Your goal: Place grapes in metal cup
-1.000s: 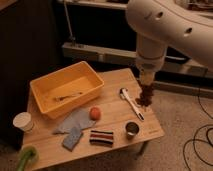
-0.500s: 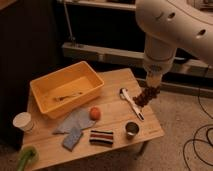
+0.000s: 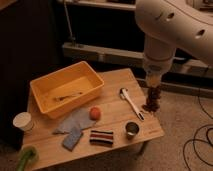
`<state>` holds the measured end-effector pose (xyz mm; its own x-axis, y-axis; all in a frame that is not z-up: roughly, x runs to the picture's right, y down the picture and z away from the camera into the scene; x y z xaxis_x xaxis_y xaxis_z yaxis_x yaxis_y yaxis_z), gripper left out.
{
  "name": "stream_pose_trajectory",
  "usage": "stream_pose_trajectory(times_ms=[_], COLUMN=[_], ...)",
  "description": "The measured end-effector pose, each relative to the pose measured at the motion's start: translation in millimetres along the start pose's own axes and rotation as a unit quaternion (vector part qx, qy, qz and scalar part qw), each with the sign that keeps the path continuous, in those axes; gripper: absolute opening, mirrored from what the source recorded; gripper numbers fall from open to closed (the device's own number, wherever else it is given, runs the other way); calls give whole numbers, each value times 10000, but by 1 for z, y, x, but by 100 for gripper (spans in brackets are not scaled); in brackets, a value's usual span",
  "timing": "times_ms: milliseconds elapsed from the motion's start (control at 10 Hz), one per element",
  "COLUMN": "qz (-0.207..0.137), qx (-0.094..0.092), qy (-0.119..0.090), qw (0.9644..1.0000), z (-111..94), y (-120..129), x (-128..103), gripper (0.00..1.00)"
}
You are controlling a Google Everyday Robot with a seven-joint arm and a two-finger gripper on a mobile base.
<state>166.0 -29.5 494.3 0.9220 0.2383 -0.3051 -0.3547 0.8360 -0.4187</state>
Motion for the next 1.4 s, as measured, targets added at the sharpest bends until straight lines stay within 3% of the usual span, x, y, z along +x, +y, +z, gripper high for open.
stream_pose_trajectory(times_ms=[400, 600, 800, 900, 1100, 1200, 1400], qz=[11, 141, 349, 460, 676, 813, 975], qx=[-45, -208, -411, -522, -770, -937, -1033], qy=[-3, -113, -214, -280, -465, -603, -726], qw=[10000, 9996, 9983, 9972, 9937, 9904, 9872], z=[5, 29, 73, 97, 127, 139, 148], y=[0, 3, 10, 15, 23, 32, 42], x=[-1, -4, -2, 0, 3, 5, 8], gripper=[2, 2, 2, 2, 2, 2, 2])
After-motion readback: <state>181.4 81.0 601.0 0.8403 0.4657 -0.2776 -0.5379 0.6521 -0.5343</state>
